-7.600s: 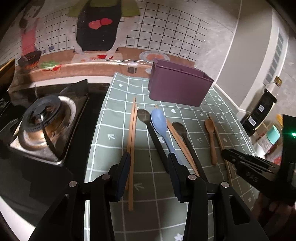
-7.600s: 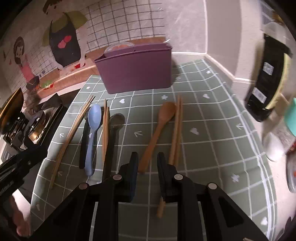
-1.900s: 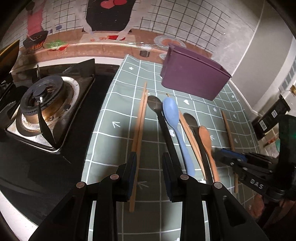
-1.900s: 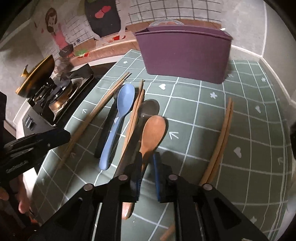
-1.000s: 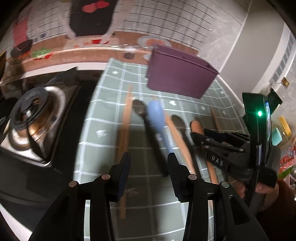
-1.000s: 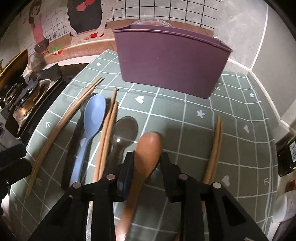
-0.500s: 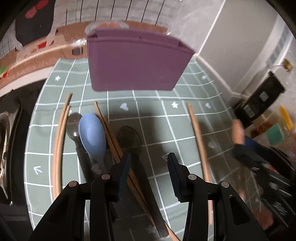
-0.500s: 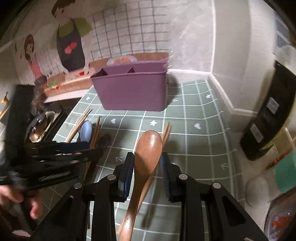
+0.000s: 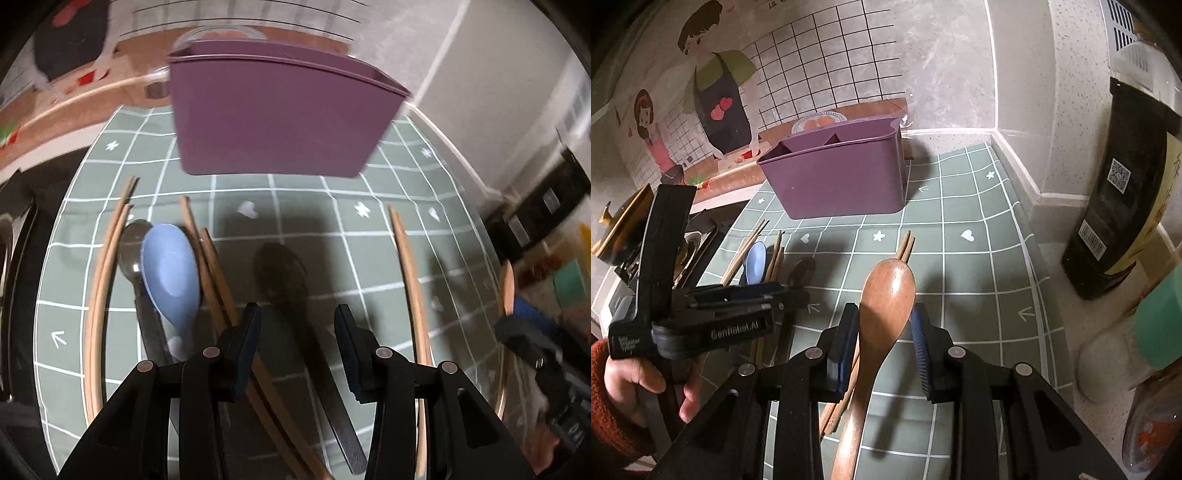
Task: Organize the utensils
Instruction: 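Move the left tool over the light blue plastic spoon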
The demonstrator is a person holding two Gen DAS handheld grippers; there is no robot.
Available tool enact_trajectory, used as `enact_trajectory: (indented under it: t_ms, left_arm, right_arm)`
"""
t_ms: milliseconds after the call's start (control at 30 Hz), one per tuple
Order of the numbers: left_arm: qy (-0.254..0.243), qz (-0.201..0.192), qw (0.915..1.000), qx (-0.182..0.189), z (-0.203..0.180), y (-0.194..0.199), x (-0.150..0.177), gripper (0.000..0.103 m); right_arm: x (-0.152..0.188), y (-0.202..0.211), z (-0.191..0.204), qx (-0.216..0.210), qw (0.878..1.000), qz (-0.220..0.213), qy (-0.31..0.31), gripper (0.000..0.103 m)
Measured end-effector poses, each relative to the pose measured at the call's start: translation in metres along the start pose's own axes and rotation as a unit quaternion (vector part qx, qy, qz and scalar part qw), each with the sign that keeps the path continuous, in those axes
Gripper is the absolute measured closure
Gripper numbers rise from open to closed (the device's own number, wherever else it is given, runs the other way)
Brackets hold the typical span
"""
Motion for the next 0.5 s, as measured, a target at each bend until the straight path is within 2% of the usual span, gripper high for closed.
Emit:
enact_trajectory:
  t_ms: [167, 433, 500]
  left_arm:
    - [0.01, 0.013, 0.9997, -0.016, -0.002, -0.011, -0.015, 0.061]
    - [0.0, 0.013, 0.9958, -0.09, -0.024, -0.021, -0.018, 0.061]
    - [0.002, 0.013, 0.9953, -0.096, -0.027, -0.022, -0.02, 0.061]
  right_arm:
    - [-0.001, -0.003, -0.002, -0.001, 1.0, 0.005, -0.003, 0.076]
    - [-0.003, -0.004, 0.0, 0.009, 1.0, -0.004, -0.007, 0.076]
    - [-0.003, -0.004, 0.0, 0.009, 1.0, -0.005, -0.011, 0.076]
Point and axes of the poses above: each gripper's, at about its wrist camera, not at the fingertips, and y roughly against the way its jaws point, z to its left, x to its underside, the point moved 1 cm from there along -y, roughly the way its jaws point, and after that the axes turned 5 degrees about z, right-handed, at the moved point
